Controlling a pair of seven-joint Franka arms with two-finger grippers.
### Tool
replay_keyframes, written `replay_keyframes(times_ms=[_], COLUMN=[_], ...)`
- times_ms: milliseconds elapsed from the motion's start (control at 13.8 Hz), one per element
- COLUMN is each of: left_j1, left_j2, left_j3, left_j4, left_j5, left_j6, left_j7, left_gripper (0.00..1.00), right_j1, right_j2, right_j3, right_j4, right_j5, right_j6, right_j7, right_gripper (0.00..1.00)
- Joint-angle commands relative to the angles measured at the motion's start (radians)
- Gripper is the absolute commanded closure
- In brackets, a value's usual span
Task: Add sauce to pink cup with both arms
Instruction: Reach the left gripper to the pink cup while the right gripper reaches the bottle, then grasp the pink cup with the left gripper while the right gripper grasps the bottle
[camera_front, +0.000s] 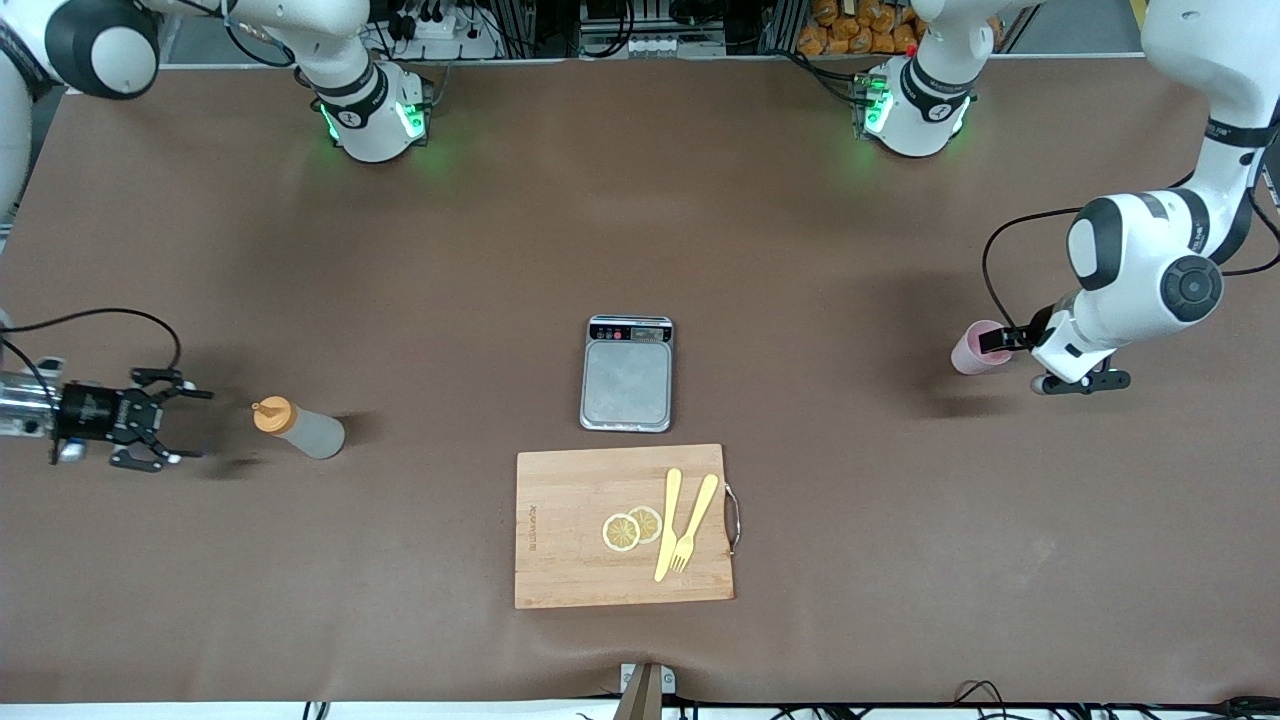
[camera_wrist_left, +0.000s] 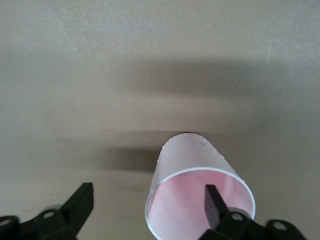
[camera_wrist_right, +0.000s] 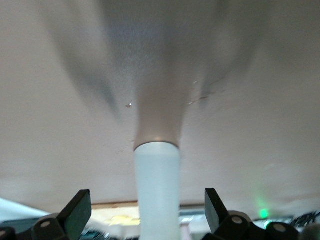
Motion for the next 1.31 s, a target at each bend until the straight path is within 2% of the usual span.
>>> replay_keyframes(times_ms=[0,218,580,1016,1161,1233], left_j1=[0.006,0.004,0.007,0.012,0.009,0.010], left_j2=[0.014,0.023,0.009,-0.087,-0.109,-0.112], left_j3=[-0.006,-0.006,-0.009,-0.044,-0.048,-0.071], left_j4=[0.003,0.008,0.012,0.014,0.017,0.020], left_j5=[0.024,0.024,0.022,0.008,0.008,0.008], left_j6=[0.020,0.020,0.020,0.003,0.000,0.000], left_j7=[0.013,0.014,0.013,-0.010,-0.031,-0.054], left_gripper=[1.00,1.00,1.00,1.00,1.00,1.00], right_j1=[0.003,0.014,0.040,0.054,0.055,0.055], right_j2=[0.037,0.054,0.090,0.121,0.121,0.121], right_j3=[0.015,0.019,0.039,0.052,0.073,0.075], right_j4=[0.030,0.024,0.001,0.001,0.001,0.001], right_j5=[0.057,0.068,0.149,0.171,0.171,0.171], right_j6=[-0.019,-0.039,-0.041,-0.056,-0.062,-0.070], right_j7=[0.007,0.004,-0.002,-0.006,-0.003,-0.003], right_gripper=[0.00,0.00,0.00,0.00,0.00,0.00])
